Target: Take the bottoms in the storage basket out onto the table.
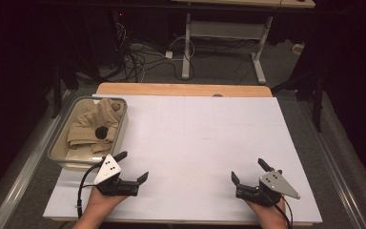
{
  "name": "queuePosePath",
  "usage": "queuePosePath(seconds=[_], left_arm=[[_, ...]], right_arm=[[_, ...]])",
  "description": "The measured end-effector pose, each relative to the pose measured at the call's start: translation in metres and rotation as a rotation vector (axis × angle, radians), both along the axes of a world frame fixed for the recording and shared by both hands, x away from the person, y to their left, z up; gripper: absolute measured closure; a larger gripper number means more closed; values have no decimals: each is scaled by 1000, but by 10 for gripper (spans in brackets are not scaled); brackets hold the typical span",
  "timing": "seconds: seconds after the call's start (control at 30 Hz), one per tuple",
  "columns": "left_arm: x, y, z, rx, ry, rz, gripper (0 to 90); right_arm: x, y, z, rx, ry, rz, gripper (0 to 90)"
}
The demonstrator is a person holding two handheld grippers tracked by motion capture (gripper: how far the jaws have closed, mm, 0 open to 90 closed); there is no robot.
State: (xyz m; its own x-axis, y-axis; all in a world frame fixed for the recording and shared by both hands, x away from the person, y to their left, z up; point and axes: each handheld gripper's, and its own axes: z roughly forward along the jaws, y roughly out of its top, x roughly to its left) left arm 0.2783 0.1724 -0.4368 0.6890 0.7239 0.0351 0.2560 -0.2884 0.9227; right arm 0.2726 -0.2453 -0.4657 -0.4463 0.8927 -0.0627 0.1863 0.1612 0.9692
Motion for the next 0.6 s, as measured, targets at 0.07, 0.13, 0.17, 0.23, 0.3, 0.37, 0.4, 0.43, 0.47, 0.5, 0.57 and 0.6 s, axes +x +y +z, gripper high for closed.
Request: queuePosePath(seconds=[0.07,0.13,0.17,0.23,0.3,0.37,0.4,0.43,0.47,0.5,0.57,0.6], left_arm=[[6,0,-10,22,4,1,0],[12,9,-18,5,39,19,0],[14,13,-21,-7,51,33,0],[16,21,-26,-16,54,35,0],[14,24,-29,-8,43,23,0],[13,27,-30,-6,28,12,0],[13,28,-30,-11,27,13,0],[13,28,-29,-28,28,14,0],[14,28,-28,-58,35,15,0],[14,28,-28,-58,35,15,0],[14,26,-28,-62,30,10,0],[15,25,-28,-54,29,7,0]], right_arm=[[1,-2,-1,1,5,-9,4],[2,-6,-4,6,8,-27,4],[2,-7,-4,5,8,-28,4],[4,-6,-4,-2,4,-31,4],[4,-5,-4,-11,6,-33,4],[5,-3,-5,-16,1,-31,4],[5,-3,-6,-21,2,-31,4],[5,-2,-6,-23,3,-32,4],[4,-2,-5,-22,6,-30,4],[4,-2,-5,-22,6,-30,4],[-1,-2,-4,-20,6,-29,4],[-3,-3,-4,-23,4,-29,4]])
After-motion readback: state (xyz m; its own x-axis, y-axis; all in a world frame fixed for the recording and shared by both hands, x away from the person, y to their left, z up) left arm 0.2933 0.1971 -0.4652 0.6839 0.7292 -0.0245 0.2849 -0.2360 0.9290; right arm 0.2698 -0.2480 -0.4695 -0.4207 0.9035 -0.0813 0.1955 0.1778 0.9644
